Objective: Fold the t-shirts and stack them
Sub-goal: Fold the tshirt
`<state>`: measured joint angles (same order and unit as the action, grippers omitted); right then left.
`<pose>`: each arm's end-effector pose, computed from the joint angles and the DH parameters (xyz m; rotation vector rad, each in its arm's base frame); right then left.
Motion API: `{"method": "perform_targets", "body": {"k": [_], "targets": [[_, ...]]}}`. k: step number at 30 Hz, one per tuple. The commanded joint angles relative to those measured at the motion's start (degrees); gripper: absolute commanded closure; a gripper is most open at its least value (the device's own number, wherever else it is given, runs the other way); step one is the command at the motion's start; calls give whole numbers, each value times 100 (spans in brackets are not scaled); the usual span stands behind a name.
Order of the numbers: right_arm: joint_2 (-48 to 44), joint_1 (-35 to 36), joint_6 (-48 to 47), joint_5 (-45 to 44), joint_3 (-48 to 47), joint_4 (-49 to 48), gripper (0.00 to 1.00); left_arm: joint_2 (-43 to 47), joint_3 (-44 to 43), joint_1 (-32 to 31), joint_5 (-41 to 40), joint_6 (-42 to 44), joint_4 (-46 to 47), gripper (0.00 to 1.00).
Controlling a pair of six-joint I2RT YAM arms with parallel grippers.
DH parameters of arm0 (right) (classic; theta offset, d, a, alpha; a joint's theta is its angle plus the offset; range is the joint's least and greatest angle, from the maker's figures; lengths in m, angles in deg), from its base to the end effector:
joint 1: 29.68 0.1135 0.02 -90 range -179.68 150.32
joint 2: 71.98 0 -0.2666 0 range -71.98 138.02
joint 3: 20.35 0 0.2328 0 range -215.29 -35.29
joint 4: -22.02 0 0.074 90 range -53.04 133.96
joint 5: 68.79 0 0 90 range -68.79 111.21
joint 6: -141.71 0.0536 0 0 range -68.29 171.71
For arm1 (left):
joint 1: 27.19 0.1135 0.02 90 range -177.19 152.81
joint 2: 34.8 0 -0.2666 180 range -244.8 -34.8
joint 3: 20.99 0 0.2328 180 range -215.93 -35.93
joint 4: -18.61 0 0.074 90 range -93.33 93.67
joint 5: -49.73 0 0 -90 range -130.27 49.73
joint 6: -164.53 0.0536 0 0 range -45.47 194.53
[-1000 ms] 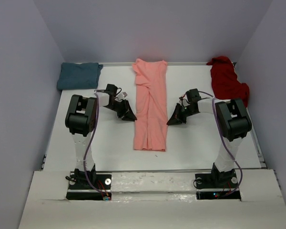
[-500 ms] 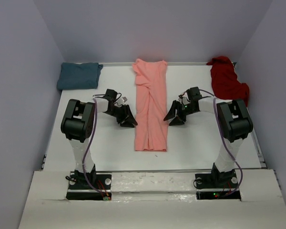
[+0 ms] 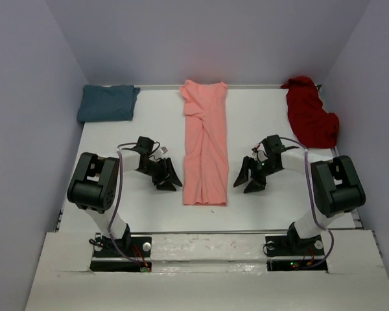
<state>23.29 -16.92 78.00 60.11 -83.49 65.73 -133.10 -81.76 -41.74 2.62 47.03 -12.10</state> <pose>0.2558 0.0924 0.1430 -0.2181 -2.9328 -1.0998 0.2668 -0.1069 0.1303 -0.1060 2.8150 -1.2236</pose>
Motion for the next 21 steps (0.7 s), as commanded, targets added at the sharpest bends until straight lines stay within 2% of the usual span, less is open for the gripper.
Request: {"method": "perform_targets", "body": {"k": [1,8,12,21], "targets": [[-604,-27,-194,-5,592,366,34,135,574,-57,-774,193,-234,47],[-1141,148,69,-57,1102,296,34,381,803,-557,-694,-263,108,46],[-1142,288,316,-14,1305,-55,34,443,987,-900,-695,-571,443,46],[-826,1035,1211,-101,1437,-926,34,549,1277,-1042,-642,-879,786,46]]}}
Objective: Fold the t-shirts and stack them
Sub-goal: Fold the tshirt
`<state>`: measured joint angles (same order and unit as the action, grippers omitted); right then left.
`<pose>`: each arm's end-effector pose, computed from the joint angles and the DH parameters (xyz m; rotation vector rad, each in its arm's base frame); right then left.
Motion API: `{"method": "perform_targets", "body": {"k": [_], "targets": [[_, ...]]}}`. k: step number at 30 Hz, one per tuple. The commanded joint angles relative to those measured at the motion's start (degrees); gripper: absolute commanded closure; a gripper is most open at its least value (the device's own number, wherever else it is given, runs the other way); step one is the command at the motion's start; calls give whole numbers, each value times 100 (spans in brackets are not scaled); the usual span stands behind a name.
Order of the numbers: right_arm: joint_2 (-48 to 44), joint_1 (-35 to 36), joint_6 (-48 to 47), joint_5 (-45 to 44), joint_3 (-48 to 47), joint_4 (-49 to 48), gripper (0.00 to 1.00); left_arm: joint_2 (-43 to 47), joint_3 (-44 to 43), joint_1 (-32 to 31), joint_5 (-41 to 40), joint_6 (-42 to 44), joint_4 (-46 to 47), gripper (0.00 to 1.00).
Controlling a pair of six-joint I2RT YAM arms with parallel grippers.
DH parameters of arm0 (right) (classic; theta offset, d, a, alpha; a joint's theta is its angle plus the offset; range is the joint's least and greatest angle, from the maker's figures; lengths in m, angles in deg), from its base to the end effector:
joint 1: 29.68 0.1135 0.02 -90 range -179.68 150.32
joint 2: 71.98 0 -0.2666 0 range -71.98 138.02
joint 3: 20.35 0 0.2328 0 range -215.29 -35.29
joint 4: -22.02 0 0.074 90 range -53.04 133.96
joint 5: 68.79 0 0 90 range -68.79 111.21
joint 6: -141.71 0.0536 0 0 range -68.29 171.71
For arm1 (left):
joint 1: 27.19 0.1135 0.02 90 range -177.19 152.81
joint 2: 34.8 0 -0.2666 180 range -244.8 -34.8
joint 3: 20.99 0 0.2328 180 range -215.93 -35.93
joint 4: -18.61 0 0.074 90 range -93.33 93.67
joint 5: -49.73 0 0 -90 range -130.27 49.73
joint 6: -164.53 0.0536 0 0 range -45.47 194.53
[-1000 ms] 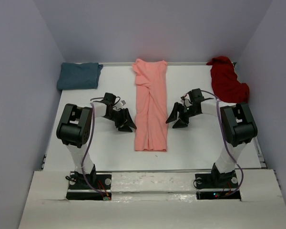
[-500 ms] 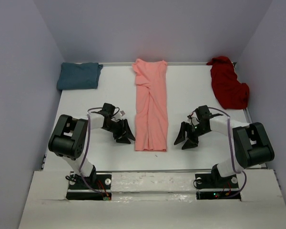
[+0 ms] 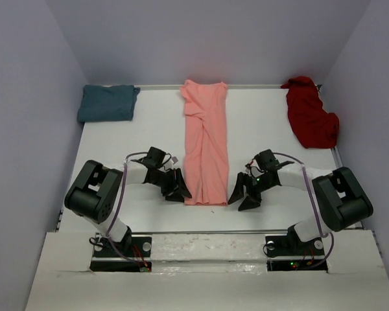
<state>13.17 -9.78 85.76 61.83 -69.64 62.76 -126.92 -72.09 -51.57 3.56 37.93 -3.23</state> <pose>0.1881 0.1052 0.1312 -0.2258 -2.8150 -1.0809 0.2187 -0.1399 0.1269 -0.0279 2.8401 -1.3262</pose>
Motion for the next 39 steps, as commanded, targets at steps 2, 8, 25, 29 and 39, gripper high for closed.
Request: {"method": "perform_targets", "body": {"k": [2,8,25,29,39], "targets": [[265,461,620,-326,34,-847,34,-52,329,-67,-718,-14,-40,46],[669,532,683,-415,-247,-1060,34,-79,285,-58,-710,-22,-57,46],[1040,532,533,-476,-608,-964,47,-122,215,-67,-789,83,-339,46],[908,532,524,-493,-538,-823,50,-192,162,-58,-762,109,-374,46],[767,532,454,-494,-529,-585,52,-201,171,-67,-806,302,-725,48]]}}
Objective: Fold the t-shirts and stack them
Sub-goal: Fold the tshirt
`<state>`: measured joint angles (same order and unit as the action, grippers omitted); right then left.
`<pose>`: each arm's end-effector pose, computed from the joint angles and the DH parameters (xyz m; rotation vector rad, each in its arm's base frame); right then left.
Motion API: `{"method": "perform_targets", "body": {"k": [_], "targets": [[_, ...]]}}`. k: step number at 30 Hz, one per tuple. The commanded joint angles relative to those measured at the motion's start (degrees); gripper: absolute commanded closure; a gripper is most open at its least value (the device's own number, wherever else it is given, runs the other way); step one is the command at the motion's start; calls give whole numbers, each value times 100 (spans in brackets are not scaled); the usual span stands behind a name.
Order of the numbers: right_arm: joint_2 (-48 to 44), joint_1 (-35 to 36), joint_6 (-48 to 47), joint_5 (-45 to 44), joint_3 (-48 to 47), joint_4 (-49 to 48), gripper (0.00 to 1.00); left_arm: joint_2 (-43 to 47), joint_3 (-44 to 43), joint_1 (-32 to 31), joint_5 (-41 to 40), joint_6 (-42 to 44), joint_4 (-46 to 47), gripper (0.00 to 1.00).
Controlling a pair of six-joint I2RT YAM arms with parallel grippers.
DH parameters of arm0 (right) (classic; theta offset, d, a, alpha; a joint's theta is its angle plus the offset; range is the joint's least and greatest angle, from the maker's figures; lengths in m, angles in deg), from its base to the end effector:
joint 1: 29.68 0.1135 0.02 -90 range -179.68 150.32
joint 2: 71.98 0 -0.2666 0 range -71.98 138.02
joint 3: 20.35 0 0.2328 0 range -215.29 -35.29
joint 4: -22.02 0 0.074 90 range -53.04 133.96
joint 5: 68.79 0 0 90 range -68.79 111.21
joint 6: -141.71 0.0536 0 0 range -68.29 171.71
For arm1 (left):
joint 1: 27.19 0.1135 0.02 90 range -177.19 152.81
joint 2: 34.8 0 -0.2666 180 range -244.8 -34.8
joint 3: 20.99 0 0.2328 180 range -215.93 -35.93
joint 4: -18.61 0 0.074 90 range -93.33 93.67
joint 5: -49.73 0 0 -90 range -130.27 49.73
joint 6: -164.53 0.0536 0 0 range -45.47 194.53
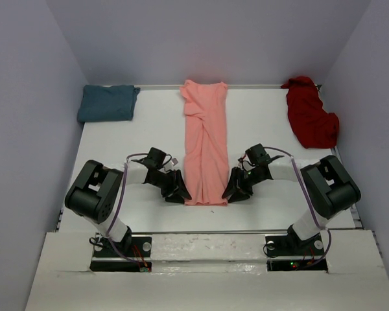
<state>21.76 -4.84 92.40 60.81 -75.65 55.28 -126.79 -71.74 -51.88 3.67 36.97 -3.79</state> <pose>0.2179 0.1385 0.1253 -0.2268 -2.8156 -1.0995 0.2155 -0.1400 0.1256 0.0514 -2.8357 1.3169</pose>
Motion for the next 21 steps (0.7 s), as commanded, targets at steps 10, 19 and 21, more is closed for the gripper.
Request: {"method": "perform_targets", "body": {"k": [10,19,21], "targets": [[110,91,-237,-338,-7,154,55,-425,145,-36,-844,390,-651,53],[189,197,-237,-312,-16,232,59,-443,180,-36,-852,407,-651,64],[189,197,-237,-312,2,233,71,-461,171,-36,-844,407,-634,69]]}}
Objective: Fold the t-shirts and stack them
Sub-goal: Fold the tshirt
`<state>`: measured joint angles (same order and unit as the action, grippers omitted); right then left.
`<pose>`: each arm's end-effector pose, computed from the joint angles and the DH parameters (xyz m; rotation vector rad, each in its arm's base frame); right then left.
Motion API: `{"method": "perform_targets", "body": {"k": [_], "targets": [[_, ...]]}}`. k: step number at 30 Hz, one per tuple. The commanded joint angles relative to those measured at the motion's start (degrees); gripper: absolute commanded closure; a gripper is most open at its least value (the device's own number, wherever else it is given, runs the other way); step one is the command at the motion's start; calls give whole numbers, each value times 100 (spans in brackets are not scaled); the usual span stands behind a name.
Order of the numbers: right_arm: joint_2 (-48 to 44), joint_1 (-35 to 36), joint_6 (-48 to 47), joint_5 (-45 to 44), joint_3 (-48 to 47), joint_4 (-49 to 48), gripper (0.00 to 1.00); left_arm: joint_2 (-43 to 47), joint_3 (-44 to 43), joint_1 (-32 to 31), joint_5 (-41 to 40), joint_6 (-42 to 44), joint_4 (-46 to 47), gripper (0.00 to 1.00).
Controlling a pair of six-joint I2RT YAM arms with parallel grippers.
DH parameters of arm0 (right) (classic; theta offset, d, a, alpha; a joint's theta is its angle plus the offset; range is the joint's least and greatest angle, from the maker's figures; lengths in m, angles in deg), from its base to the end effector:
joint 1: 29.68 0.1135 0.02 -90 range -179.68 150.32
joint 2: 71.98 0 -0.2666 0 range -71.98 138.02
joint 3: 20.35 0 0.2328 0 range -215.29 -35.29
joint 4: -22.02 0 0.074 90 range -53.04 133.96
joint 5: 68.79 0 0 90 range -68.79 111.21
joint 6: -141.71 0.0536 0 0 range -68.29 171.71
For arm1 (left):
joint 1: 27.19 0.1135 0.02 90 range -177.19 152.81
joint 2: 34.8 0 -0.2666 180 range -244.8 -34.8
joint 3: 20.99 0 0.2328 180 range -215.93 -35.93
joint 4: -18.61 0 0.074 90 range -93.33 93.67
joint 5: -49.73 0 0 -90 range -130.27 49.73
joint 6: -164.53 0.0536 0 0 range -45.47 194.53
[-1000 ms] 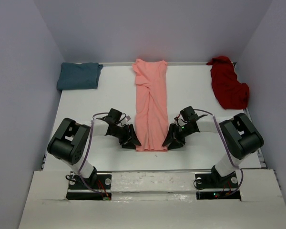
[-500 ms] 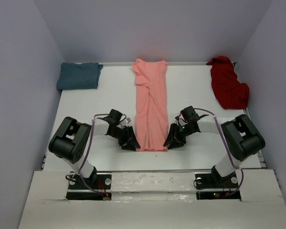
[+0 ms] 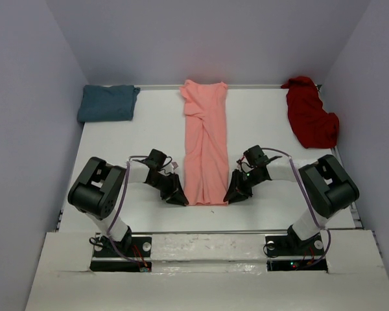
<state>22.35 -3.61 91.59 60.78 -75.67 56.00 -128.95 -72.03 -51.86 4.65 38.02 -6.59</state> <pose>0.2138 0.1426 0.1225 -0.1876 -2.8055 -1.0758 0.2120 -0.1390 0.1163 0.0677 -2.7868 1.2598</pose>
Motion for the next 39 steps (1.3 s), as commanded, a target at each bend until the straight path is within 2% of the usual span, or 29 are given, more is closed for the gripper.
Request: {"method": "perform_targets", "body": {"k": [1,2,3,4,5,7,23,39], "targets": [[139,74,-164,-310,4,161,76,-270,217,-38,-933,303,-345,71],[148,74,-156,-310,4,161,84,-279,217,-38,-933,294,-336,73],[165,74,-164,-284,-5,161,100,-297,217,-38,-924,294,-319,75],[191,74,-173,-266,-14,169,100,-314,208,-30,-907,294,-319,82],[192,74,-182,-257,-22,169,100,-358,200,-38,-872,302,-301,98],[148,74,-208,-240,-75,195,100,-411,147,-38,-828,311,-292,100],[-327,74,-850,-178,-901,1592,100,-95,-1145,-38,-854,461,-1285,100],[77,74,-1070,-204,-1841,1927,100,-183,-2032,-38,-941,513,-1882,100]]}}
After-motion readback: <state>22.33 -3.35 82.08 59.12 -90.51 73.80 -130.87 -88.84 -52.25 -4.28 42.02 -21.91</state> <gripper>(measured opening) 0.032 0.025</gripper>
